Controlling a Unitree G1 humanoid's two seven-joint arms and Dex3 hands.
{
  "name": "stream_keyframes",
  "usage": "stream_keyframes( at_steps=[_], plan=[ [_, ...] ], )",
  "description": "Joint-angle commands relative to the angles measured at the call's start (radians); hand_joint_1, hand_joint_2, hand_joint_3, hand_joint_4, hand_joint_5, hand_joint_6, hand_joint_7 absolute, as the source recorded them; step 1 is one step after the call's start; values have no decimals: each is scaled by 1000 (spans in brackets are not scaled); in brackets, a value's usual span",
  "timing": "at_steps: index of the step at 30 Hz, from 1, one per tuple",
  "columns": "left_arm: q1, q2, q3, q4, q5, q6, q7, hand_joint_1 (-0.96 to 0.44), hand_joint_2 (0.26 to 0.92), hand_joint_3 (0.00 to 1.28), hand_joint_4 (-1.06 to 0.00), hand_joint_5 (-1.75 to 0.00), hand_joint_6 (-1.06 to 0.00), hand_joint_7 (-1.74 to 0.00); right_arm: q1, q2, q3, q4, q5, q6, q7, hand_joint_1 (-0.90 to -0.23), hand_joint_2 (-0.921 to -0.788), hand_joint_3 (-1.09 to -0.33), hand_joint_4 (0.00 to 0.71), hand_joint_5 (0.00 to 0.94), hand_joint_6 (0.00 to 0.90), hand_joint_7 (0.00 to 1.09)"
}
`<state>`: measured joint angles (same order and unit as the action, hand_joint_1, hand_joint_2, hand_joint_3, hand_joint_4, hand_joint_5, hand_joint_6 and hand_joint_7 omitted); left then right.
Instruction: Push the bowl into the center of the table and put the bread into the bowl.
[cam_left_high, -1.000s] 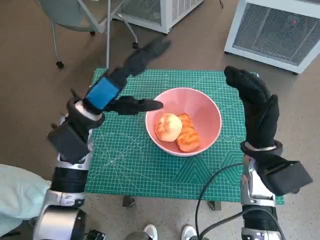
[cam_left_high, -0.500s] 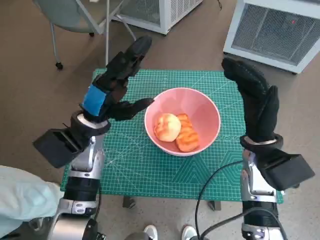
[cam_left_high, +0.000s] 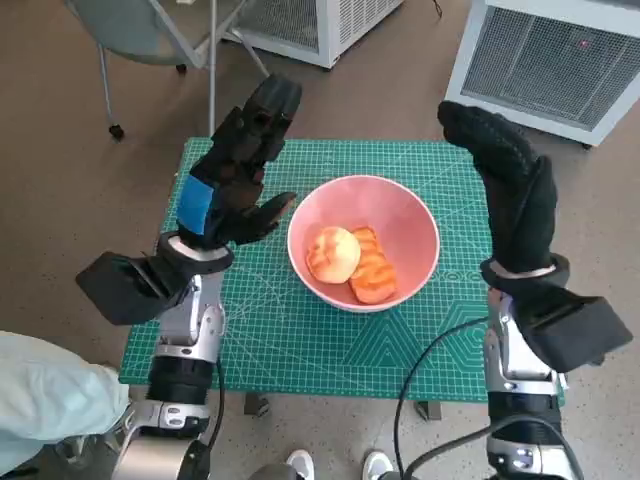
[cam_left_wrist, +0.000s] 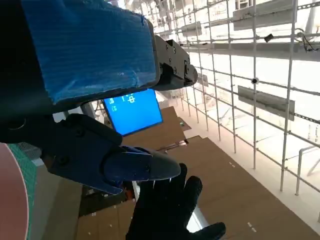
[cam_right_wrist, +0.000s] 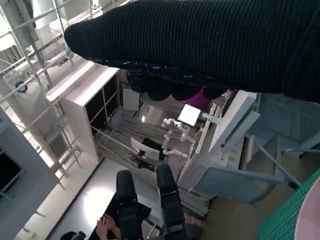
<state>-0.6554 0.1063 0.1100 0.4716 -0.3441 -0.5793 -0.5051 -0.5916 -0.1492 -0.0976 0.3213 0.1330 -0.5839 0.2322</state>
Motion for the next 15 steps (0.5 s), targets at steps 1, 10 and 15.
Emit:
stream_keyframes(
  at_steps=[1,10,15],
  plan=[
    [0,-13,-3,15,21,-38,-5,-625,921,429,-113,0,-242,-28,2,-8,6,16,-5,24,10,-706,-921,-768,154,0,-1,476],
    [-11,-14,-6,35,48,-58,0,-630,921,444,-116,-2,-239,-27,4,-8,10,0,-8,53,3,-705,-921,-770,156,1,-1,471],
    [-20,-13,-5,41,49,-55,0,-632,921,446,-115,-1,-237,-26,3,-9,10,-8,-9,65,0,-701,-921,-771,156,1,-1,468]
  ],
)
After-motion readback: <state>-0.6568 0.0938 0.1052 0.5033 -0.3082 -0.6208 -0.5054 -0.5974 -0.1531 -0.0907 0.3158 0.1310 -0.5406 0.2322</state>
